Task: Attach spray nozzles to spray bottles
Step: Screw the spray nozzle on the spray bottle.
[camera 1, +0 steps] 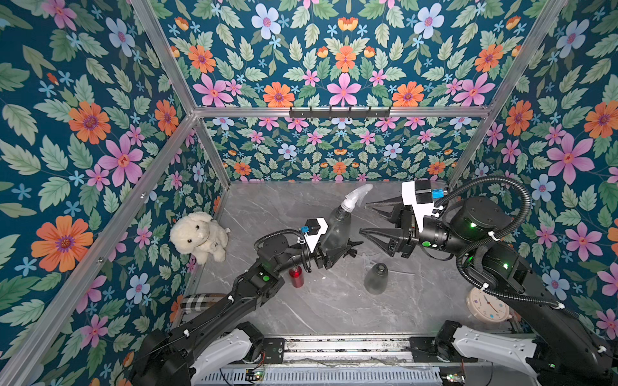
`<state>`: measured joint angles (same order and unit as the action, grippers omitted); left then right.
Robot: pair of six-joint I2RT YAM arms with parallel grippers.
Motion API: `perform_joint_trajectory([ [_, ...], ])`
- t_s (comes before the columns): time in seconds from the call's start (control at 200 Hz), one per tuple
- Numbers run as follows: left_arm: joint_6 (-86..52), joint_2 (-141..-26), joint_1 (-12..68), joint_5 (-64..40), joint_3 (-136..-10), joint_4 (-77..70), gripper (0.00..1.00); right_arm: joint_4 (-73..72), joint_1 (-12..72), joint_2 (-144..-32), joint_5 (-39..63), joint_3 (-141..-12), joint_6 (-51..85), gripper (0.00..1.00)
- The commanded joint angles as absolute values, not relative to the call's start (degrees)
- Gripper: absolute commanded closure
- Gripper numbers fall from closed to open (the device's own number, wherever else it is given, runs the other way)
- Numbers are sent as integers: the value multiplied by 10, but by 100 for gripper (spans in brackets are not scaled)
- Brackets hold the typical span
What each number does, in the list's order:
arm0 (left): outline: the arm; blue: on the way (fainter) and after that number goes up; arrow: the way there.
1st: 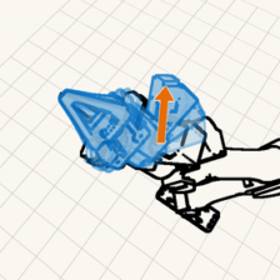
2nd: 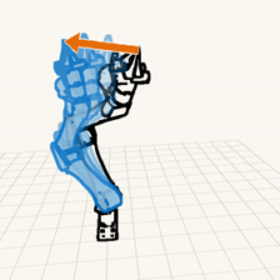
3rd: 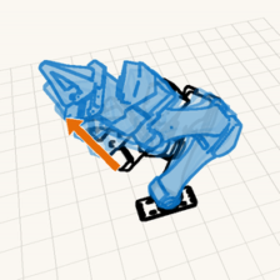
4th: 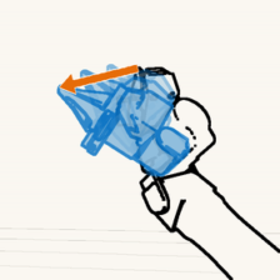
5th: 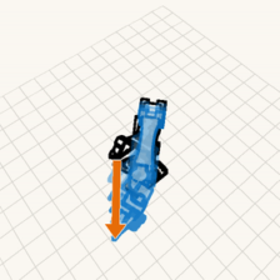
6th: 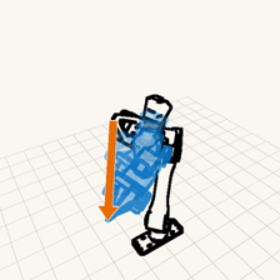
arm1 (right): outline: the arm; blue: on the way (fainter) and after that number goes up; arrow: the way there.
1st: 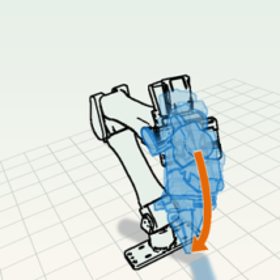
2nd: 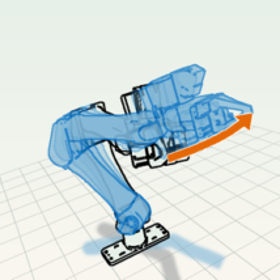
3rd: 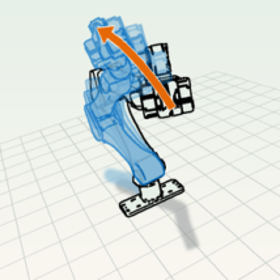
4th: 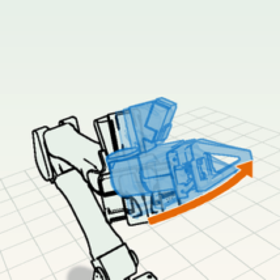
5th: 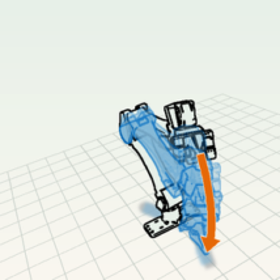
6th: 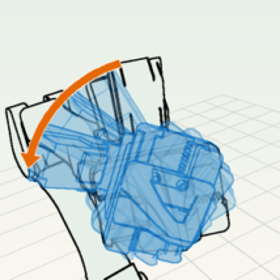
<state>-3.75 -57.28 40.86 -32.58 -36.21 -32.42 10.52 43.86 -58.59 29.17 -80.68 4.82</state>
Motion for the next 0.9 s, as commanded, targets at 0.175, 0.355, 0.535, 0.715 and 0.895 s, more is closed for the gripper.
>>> perform_joint_trajectory([
  [0.175,-49,-559,408,-381,-354,-377,100,39,309,-581,395,-764,119,23],
  [0.355,-58,-557,407,-409,-351,-388,100,9,280,-603,476,-767,140,23],
  [0.535,-59,-561,406,-421,-351,-387,100,42,281,-649,518,-814,137,26],
  [0.715,-54,-563,407,-420,-352,-380,100,60,284,-676,542,-845,134,33],
  [0.895,-47,-573,407,-401,-360,-367,100,119,315,-688,521,-874,90,42],
])
